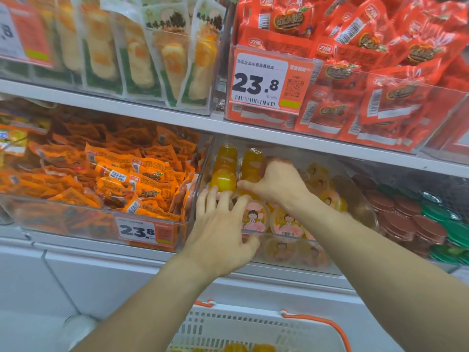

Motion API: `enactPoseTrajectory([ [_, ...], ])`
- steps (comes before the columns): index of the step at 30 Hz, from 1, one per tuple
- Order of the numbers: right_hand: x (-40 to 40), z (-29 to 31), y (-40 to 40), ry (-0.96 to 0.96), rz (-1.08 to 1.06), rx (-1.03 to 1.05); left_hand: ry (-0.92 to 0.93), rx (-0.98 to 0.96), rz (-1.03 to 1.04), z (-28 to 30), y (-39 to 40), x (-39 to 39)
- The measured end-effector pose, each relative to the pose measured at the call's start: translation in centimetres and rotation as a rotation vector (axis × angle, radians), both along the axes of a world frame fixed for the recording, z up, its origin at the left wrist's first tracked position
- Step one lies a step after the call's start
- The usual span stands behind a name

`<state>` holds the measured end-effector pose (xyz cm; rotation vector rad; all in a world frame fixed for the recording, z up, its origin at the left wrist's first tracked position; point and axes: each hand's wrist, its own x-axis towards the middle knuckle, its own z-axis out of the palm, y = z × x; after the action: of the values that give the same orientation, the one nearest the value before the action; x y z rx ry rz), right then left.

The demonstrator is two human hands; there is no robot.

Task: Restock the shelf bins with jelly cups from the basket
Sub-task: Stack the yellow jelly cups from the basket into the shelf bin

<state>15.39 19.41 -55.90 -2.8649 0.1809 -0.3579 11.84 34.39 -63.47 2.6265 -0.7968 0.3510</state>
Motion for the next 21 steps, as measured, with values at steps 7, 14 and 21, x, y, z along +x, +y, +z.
enactPoseTrajectory([
  [7, 0.3, 0.9, -0.6, 0.167, -0.066, 0.042, -0.062, -0.082, -0.04, 0.2, 0.0, -0.2],
  [14, 0.3, -0.2, -0.5, 0.04, -0.041, 0.014, -0.052, -0.156, -0.057, 0.3, -0.2, 0.1],
  [21, -1.1, -1.3, -1.3, -0.286, -0.001, 0.043, -0.029, -0.074, -0.033, -0.1, 0.2, 0.5],
])
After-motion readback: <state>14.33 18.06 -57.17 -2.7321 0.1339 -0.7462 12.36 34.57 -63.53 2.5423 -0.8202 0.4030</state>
